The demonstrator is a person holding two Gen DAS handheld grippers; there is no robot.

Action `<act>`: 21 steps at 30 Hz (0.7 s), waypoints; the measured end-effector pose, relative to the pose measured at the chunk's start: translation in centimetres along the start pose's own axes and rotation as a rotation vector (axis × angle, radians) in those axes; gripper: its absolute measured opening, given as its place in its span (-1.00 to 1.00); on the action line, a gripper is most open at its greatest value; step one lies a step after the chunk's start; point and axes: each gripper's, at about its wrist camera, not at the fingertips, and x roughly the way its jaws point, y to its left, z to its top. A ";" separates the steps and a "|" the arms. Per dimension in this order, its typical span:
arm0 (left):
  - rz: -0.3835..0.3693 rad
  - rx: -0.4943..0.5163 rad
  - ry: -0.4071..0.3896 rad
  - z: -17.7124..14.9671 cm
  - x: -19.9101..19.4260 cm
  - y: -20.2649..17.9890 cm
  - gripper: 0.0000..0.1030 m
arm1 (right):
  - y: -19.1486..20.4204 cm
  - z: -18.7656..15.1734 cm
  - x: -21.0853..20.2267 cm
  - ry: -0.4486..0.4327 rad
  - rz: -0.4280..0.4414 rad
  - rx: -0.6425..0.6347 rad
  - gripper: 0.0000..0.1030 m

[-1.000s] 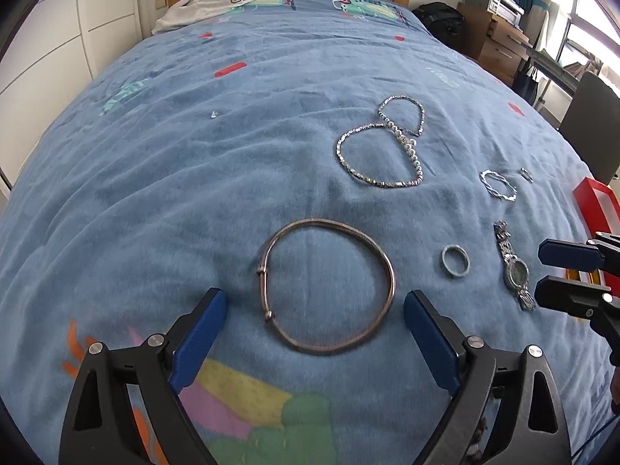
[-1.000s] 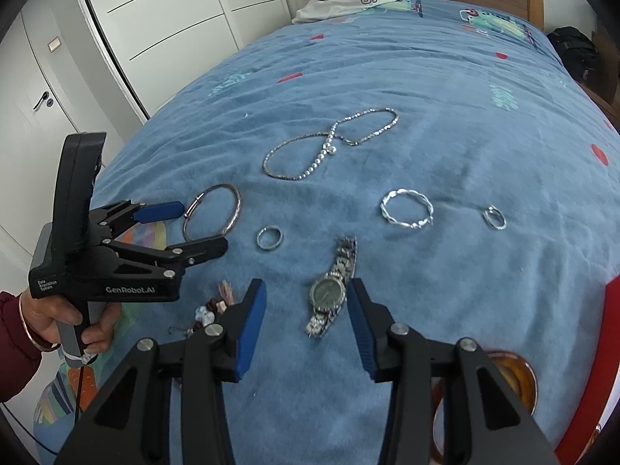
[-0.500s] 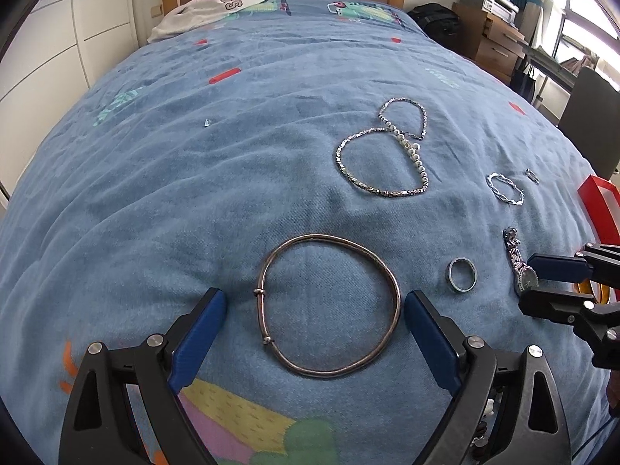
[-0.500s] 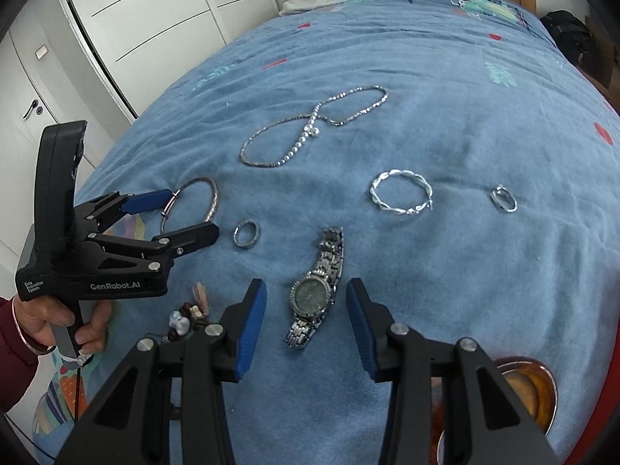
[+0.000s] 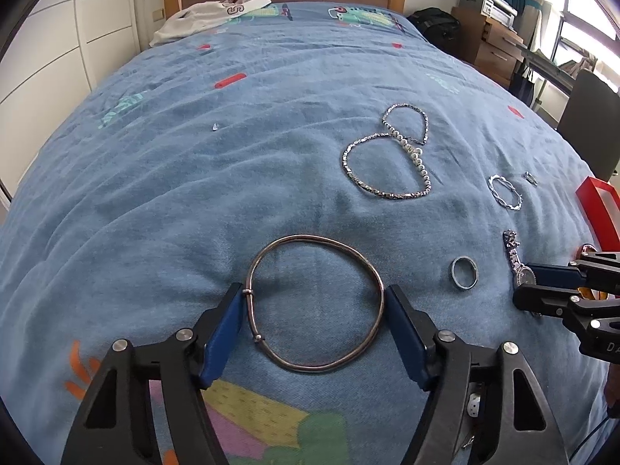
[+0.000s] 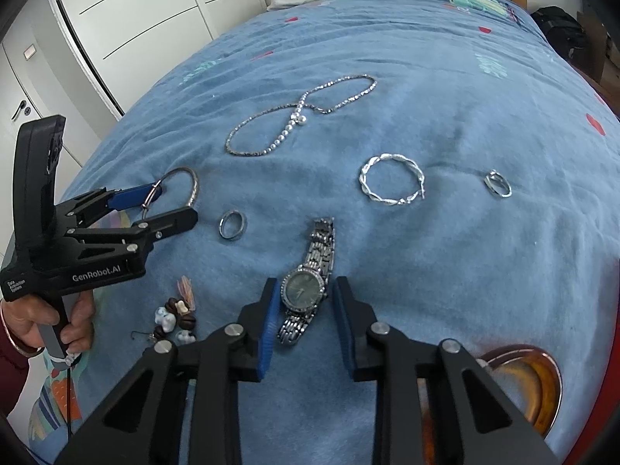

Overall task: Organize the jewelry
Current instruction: 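Grasp the silver bangle with the left tool while the right tool grasps the watch, then carry the bangle and watch into the red box and open both tools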

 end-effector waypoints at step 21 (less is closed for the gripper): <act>0.057 -0.022 -0.011 -0.4 -3.6 0.1 0.37 | -0.1 -0.7 -4.2 -0.089 0.035 0.010 -0.56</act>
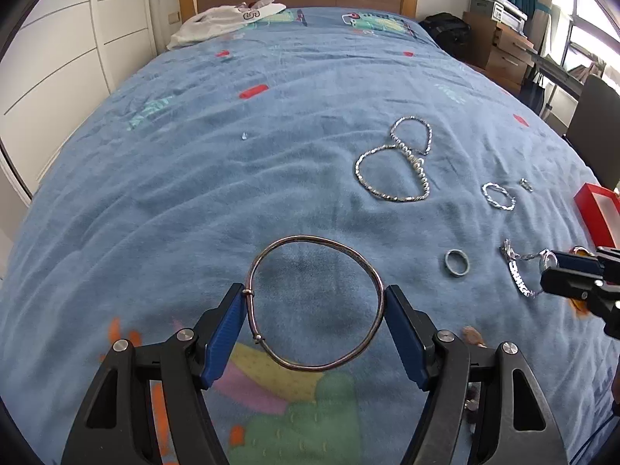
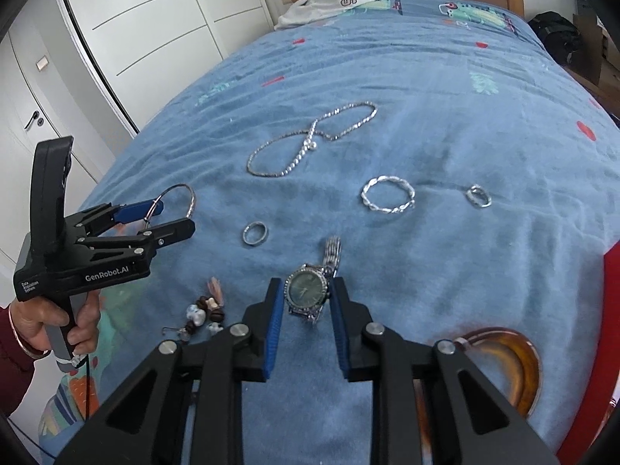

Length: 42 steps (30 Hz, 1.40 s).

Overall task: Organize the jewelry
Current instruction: 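Carry the bangle and watch into the red box and open both tools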

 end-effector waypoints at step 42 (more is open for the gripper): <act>-0.370 0.306 -0.018 6.1 -3.7 -37.0 0.37 | -24.7 -8.4 -24.2 -0.166 -0.288 0.221 -0.56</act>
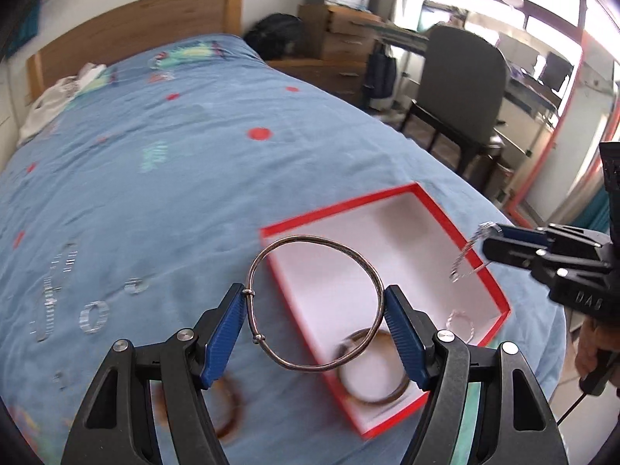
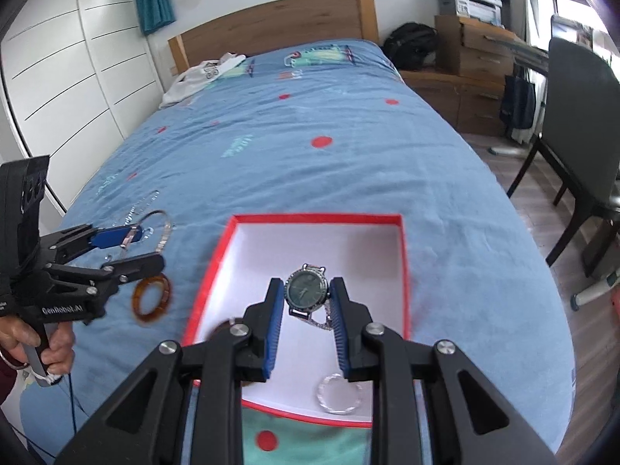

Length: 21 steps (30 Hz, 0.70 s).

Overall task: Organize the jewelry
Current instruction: 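Carry the bangle and watch into the red box and open both tools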

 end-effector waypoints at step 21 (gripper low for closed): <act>0.009 0.110 0.144 -1.8 8.6 -3.5 0.37 | -2.7 -4.5 6.2 0.181 0.051 -0.060 -0.55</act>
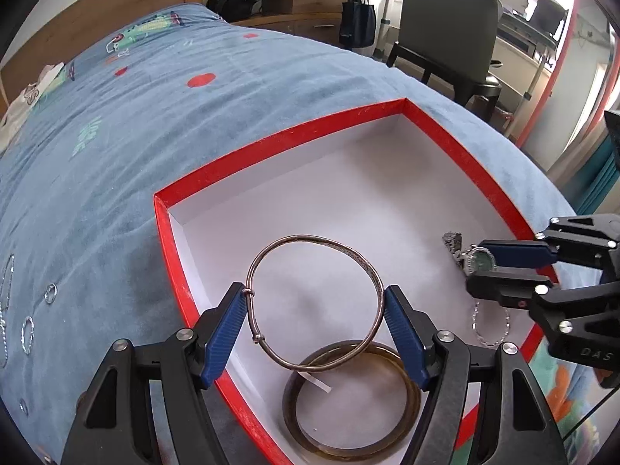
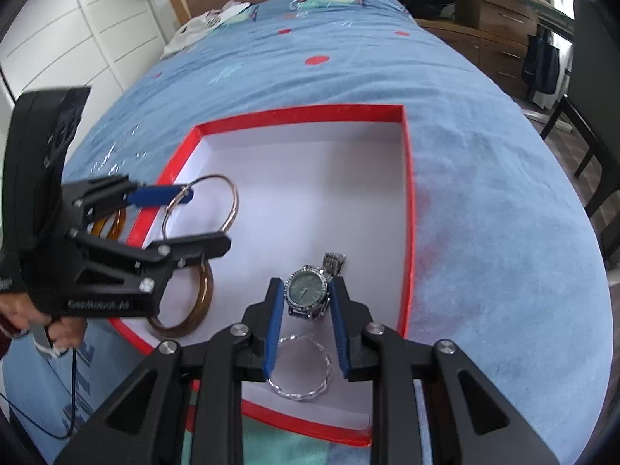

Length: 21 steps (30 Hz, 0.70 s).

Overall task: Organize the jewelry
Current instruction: 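Carry the bangle and watch into the red box and open both tools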

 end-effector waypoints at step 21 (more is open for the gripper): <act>0.085 0.143 0.038 -0.5 0.6 -1.3 0.40 | 1.2 -0.6 0.4 0.104 -0.050 -0.134 -0.53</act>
